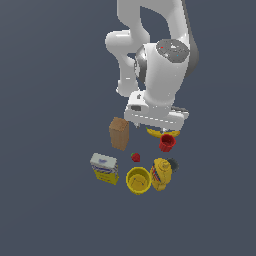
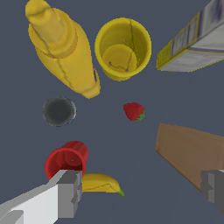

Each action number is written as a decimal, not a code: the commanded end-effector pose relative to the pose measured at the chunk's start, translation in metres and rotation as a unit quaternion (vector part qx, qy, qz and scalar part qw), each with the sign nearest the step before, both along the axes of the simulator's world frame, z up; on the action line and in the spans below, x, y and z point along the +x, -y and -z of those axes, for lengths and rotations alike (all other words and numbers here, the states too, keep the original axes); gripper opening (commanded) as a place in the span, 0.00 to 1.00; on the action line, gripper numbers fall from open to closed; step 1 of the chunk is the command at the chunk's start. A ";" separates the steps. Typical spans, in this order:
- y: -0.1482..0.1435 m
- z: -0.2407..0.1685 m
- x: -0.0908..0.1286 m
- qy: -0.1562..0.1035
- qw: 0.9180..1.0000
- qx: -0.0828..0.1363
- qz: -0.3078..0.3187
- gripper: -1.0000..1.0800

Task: Pick up a designated object from a clutter of objects.

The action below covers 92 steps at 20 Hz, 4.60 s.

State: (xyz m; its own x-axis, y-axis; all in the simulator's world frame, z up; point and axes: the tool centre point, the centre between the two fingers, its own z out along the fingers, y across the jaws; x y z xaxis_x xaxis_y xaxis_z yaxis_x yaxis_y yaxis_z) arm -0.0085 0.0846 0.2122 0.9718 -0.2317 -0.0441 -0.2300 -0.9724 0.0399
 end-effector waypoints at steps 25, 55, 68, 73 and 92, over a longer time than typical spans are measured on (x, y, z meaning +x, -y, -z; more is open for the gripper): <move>-0.106 0.108 -0.033 0.027 0.983 0.007 0.181 0.96; -0.113 0.165 -0.038 0.028 0.981 0.009 0.193 0.00; -0.113 0.159 -0.039 0.029 0.981 0.010 0.193 0.00; -0.110 0.144 -0.044 0.029 0.981 0.009 0.193 0.00; -0.091 0.008 -0.089 0.029 0.981 0.009 0.192 0.00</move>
State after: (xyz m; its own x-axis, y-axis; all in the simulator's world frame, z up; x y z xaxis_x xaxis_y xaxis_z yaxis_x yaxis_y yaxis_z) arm -0.0929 0.1772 0.1908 0.8134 -0.5816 -0.0003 -0.5816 -0.8134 0.0004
